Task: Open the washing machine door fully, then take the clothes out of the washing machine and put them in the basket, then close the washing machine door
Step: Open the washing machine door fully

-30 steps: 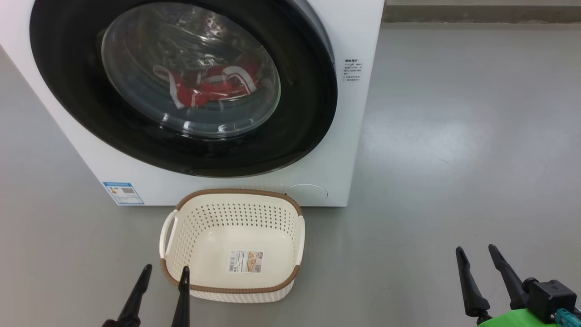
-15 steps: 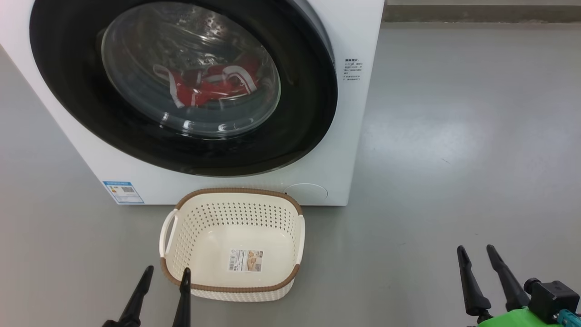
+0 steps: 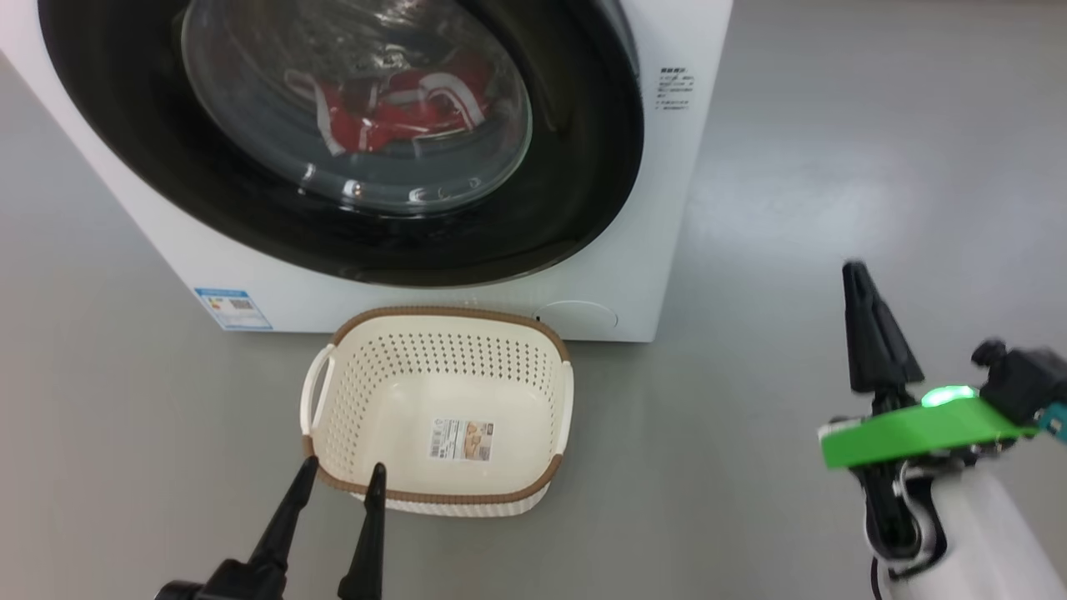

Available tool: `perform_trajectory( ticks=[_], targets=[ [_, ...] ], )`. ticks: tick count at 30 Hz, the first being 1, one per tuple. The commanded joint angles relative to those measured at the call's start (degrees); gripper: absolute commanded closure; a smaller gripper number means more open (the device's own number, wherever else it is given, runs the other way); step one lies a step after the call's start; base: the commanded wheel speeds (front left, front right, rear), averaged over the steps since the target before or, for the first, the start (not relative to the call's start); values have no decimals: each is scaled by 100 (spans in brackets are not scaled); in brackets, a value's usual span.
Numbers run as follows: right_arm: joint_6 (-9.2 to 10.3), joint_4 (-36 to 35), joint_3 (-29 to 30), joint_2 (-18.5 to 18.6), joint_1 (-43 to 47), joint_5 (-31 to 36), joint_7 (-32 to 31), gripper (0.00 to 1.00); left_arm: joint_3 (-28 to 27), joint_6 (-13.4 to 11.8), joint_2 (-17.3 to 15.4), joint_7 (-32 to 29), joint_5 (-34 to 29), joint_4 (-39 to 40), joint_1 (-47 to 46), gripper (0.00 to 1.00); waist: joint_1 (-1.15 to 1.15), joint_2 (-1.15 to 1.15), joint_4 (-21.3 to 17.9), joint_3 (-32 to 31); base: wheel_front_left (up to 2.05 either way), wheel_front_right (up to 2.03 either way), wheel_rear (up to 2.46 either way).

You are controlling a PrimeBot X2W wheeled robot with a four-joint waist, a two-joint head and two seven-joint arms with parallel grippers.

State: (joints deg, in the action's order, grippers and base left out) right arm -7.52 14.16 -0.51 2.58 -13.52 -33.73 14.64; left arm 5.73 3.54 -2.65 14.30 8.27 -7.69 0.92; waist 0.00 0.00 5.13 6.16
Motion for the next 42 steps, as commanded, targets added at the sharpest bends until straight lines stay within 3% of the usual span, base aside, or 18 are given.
perform_trajectory(
  ticks=[1, 5, 13, 28, 42],
  targets=[
    [3, -116, -139, 31, -321, -93, 36, 100, -137, -15, -23, 70, 52, 164, -221, 0, 0, 0, 139, 157, 0, 0, 0],
    [3, 9, -152, 49, -941, -347, 36, 100, 29, -39, -23, 70, 146, 170, -404, 0, 0, 0, 326, 380, 0, 0, 0],
    [3, 363, -387, 501, -2025, -941, 36, 100, 354, -94, -23, 70, 330, 163, -764, 0, 0, 0, 677, 835, 0, 0, 0],
    [3, 1319, -1577, 1225, -3638, -2274, -97, 100, 822, -136, -23, 70, 531, 103, -1223, 0, 0, 0, 1088, 1435, 0, 0, 0],
    [3, 1613, -2064, 1740, -4510, -4046, -982, 100, 1075, -156, -23, 70, 692, 91, -1458, 0, 0, 0, 1362, 1745, 0, 0, 0]
  ],
)
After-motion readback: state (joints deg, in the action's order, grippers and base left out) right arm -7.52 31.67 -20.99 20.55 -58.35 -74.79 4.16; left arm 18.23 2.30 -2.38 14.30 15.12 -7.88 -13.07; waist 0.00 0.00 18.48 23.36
